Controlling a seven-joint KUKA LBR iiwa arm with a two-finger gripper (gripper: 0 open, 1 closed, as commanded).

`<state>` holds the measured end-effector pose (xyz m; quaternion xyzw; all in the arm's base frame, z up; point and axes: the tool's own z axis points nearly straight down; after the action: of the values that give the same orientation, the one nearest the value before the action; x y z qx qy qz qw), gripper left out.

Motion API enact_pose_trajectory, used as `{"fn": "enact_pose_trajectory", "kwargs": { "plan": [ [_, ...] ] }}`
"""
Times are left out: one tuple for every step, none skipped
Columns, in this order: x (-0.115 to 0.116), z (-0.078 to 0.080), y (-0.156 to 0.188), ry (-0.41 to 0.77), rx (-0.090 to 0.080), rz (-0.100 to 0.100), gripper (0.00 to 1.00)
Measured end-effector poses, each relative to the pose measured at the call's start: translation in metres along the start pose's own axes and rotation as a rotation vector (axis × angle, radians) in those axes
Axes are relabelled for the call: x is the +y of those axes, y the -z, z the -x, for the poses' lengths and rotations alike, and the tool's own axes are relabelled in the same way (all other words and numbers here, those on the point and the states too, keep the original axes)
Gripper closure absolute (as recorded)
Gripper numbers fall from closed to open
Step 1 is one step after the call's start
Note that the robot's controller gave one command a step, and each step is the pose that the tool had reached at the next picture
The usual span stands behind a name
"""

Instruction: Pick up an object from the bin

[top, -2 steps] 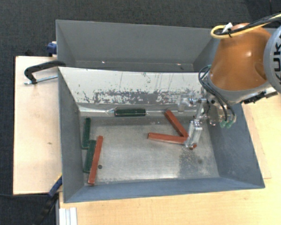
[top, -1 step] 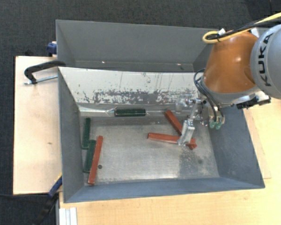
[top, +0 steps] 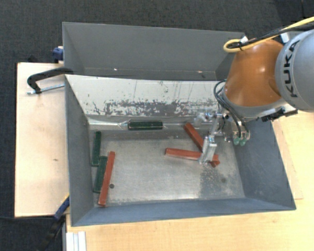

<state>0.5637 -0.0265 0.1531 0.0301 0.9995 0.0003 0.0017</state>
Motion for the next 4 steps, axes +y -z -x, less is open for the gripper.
{"fn": "enact_pose_trajectory", "kwargs": {
  "plan": [
    [0.001, -0.011, -0.010, -0.167, 0.003, 0.001, 0.00],
    [0.003, -0.009, -0.076, -0.101, -0.002, 0.000, 0.00],
    [0.005, -0.007, -0.091, -0.160, -0.011, 0.002, 1.00],
    [0.005, -0.008, -0.090, -0.169, -0.011, 0.002, 1.00]
  ]
}}
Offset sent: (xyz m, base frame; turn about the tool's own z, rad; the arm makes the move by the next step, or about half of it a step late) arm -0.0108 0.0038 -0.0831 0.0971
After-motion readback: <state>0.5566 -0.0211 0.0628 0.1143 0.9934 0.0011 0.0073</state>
